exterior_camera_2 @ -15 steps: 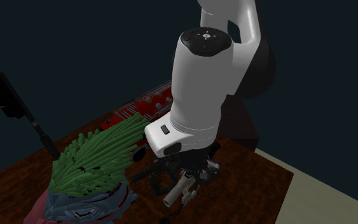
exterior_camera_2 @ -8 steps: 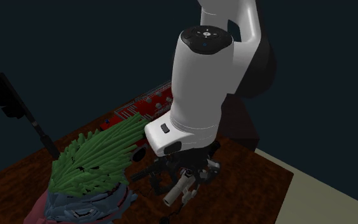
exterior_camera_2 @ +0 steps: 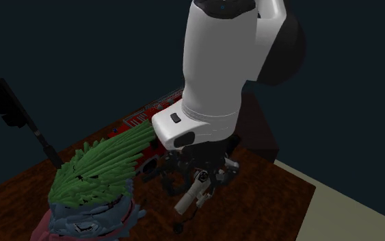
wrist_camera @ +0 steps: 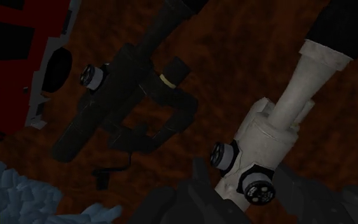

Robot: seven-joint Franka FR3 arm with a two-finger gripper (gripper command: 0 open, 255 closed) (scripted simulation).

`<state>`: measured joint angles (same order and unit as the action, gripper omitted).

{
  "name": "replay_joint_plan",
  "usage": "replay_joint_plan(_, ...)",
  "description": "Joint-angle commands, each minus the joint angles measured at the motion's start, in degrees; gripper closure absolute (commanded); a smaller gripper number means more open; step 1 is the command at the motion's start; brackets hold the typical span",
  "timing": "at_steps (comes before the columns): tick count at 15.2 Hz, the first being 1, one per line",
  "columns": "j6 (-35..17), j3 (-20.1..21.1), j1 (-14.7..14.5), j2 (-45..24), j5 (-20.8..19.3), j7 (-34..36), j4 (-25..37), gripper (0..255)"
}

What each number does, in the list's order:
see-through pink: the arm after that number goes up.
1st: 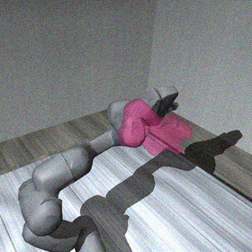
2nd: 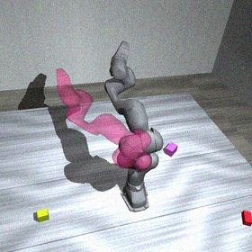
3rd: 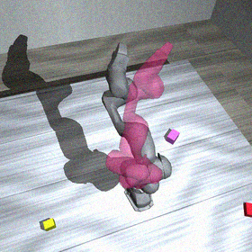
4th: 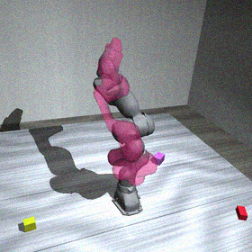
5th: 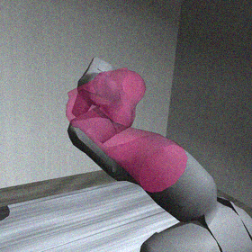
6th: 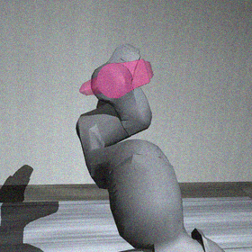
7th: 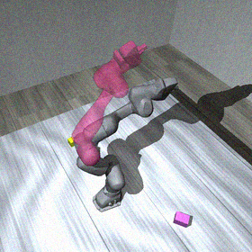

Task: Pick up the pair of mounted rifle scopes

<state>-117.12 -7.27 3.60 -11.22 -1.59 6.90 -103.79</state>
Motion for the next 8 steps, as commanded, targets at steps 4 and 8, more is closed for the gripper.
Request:
replay_joint_plan(4,3.5,0.0,-0.1,0.8,-0.1,0.0,2.8,255)
replay_joint_plan(8,5.1,0.0,-0.1,1.1,-0.1,0.0,4.0,255)
